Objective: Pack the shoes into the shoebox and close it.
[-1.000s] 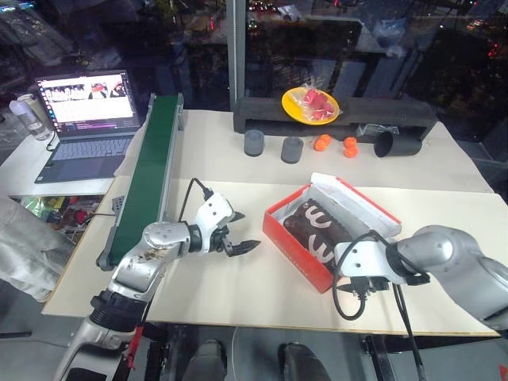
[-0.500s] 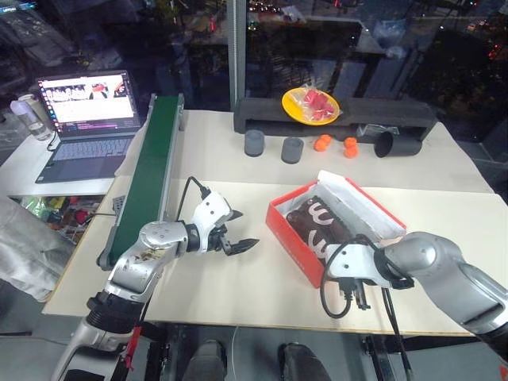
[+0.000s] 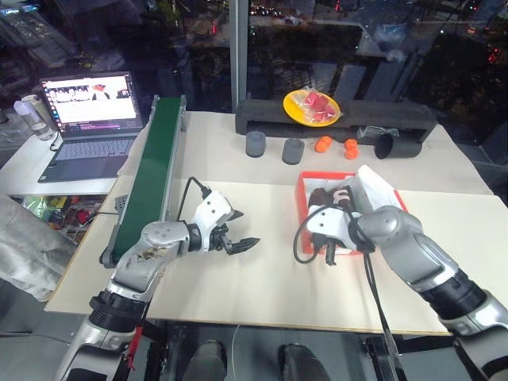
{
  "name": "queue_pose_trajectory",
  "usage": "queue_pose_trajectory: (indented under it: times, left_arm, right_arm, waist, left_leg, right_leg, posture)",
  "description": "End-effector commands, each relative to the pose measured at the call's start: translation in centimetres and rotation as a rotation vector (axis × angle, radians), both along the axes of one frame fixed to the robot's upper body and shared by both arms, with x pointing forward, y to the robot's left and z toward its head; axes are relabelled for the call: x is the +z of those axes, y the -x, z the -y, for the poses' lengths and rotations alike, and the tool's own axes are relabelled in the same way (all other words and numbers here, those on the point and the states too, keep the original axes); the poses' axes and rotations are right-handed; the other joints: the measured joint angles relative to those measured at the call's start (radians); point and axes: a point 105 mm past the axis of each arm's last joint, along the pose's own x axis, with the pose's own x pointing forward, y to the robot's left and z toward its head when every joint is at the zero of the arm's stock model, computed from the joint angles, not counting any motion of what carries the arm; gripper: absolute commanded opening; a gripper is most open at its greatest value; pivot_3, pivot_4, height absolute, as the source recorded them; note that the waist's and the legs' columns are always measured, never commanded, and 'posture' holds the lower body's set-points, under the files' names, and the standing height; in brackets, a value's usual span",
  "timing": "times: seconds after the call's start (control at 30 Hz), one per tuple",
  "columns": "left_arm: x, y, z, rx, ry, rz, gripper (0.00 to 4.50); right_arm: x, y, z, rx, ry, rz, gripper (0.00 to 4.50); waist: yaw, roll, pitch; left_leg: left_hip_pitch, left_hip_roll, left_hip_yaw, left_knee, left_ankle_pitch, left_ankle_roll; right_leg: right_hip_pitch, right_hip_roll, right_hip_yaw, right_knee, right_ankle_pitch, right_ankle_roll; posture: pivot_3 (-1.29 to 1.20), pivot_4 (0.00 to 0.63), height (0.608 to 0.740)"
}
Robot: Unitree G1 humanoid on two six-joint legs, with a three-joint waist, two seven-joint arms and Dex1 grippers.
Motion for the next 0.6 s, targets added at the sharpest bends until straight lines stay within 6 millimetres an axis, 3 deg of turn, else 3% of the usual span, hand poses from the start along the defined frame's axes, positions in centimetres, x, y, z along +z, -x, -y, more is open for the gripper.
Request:
queue_pose_trajectory:
  times: [0.03, 0.2, 0.27, 0.3, 0.4, 0.5, 0.6]
  left_arm:
    - [1.0, 0.0, 0.3, -0.016, 0.01, 0.036, 4.32]
    - [1.0, 0.0, 0.3, -0.015, 0.01, 0.034, 4.32]
    - [1.0, 0.0, 0.3, -0.017, 0.011, 0.033, 4.32]
    - [1.0, -0.1, 0.3, -0.018, 0.011, 0.032, 4.32]
    - [0.9, 0.0, 0.5, -0.021, 0.011, 0.031, 4.32]
    - [0.9, -0.1, 0.4, -0.018, 0.01, 0.032, 4.32]
    - [0.7, -0.2, 0.3, -0.012, 0.012, 0.028, 4.32]
  right_arm:
    - [0.8, -1.4, 1.5, -0.127, -0.022, 0.063, 0.12]
    - [2.2, 0.1, 0.4, -0.107, -0.116, 0.037, 1.42]
    - [3.5, 0.8, 0.1, -0.096, -0.151, 0.032, 2.3]
    - [4.3, 1.3, -0.1, -0.091, -0.187, 0.022, 2.48]
    - [6.6, 2.3, -0.3, -0.112, -0.293, 0.005, 2.48]
    - [8.9, 2.6, 1.3, -0.296, -0.502, -0.029, 2.48]
    - [8.5, 2.5, 3.4, -0.551, -0.704, -0.084, 2.48]
  waist:
    - [0.0, 0.0, 0.0]
    - [0.001, 0.0, 0.0]
    - [-0.001, 0.0, 0.0]
    - [-0.002, 0.0, 0.0]
    - [-0.004, 0.0, 0.0]
    - [-0.002, 0.0, 0.0]
    - [-0.001, 0.0, 0.0]
  left_leg:
    - [0.0, 0.0, 0.0, 0.0, 0.0, 0.0]
    - [-0.001, 0.0, 0.0, 0.0, 0.0, 0.0]
    - [-0.002, 0.0, 0.0, 0.0, 0.0, 0.0]
    - [-0.002, 0.0, 0.0, -0.001, 0.0, 0.0]
    - [-0.002, 0.0, -0.001, -0.002, 0.0, 0.0]
    - [-0.002, 0.0, -0.002, -0.002, 0.0, 0.0]
    - [-0.002, 0.0, -0.002, -0.001, 0.0, 0.0]
  right_leg:
    - [0.0, 0.0, 0.0, 0.0, 0.0, 0.0]
    - [-0.001, 0.0, 0.0, 0.001, 0.0, 0.0]
    - [-0.002, 0.0, 0.0, 0.001, 0.0, 0.0]
    - [-0.003, 0.0, 0.0, 0.001, 0.0, 0.0]
    - [-0.003, 0.0, 0.0, 0.001, 0.0, 0.0]
    - [-0.003, 0.0, 0.0, 0.002, 0.0, 0.0]
    - [-0.003, 0.0, -0.001, 0.003, 0.0, 0.0]
  posture:
    - [0.0, 0.15, 0.74]
    - [0.0, 0.15, 0.74]
    - [0.0, 0.15, 0.74]
    - [0.0, 0.15, 0.74]
    - [0.0, 0.15, 0.74]
    - [0.0, 0.15, 0.74]
    - [0.0, 0.15, 0.74]
